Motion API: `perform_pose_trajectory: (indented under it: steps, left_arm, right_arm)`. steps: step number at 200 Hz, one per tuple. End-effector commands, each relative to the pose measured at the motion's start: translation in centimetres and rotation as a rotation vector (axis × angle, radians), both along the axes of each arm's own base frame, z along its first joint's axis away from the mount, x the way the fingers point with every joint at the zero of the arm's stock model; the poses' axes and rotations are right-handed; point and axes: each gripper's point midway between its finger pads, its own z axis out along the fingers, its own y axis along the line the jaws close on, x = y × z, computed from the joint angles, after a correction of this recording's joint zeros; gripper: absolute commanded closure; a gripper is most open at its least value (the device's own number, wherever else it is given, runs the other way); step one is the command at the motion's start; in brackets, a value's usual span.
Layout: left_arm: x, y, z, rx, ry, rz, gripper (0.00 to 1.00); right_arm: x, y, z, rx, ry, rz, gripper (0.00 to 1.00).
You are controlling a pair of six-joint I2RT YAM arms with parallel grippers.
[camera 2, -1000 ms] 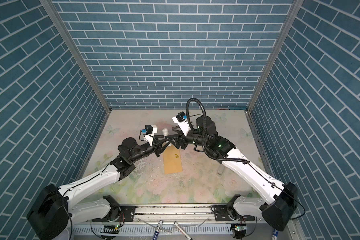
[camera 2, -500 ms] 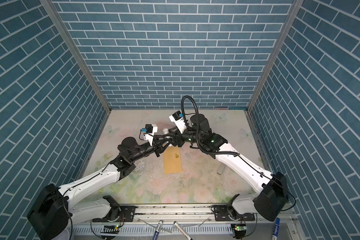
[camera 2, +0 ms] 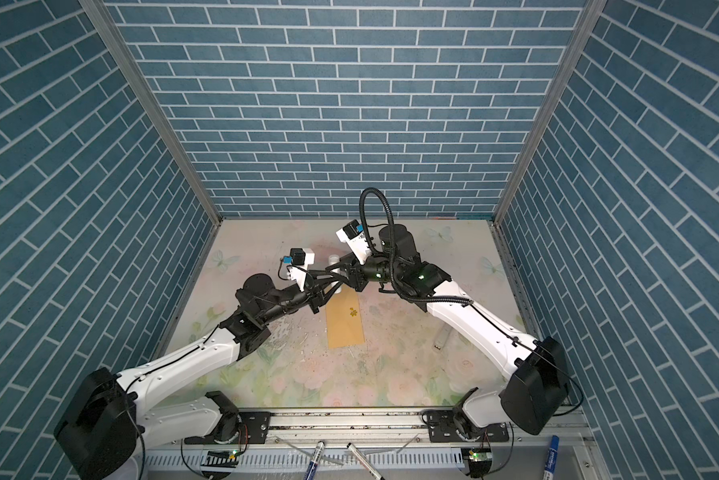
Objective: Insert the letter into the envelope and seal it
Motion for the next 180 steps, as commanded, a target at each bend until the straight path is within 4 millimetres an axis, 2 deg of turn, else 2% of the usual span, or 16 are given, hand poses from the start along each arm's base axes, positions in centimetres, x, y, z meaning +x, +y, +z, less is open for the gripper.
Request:
perform_pose_trajectory:
  steps: [1, 47, 92, 137, 180]
  left_arm:
    - [0.6, 0.2, 1.4, 0.019, -0.085, 0.039, 0.85]
    - [1.3, 0.7, 0.8, 0.074, -0.068, 0.088, 0.53]
    - [1.5, 2.0, 0.1, 0.147, -0.07, 0.157, 0.34]
    - [1.4, 3.1, -0.1, 0.181, -0.079, 0.203, 0.22]
    - [1.4, 3.7, -0.4, 0.2, -0.077, 0.226, 0.12]
  right_arm:
    - [0.0, -0.1, 2.3, 0.03, 0.014, -0.031, 1.0]
    - [2.2, -2.7, 2.6, -0.042, -0.047, -0.188, 1.0]
    - [6.5, -7.6, 2.3, -0.115, -0.03, -0.418, 1.0]
    - [10.7, -12.6, -0.8, -0.239, 0.052, -0.626, 1.0]
    - [13.1, -14.9, -5.7, -0.356, 0.165, -0.698, 1.0]
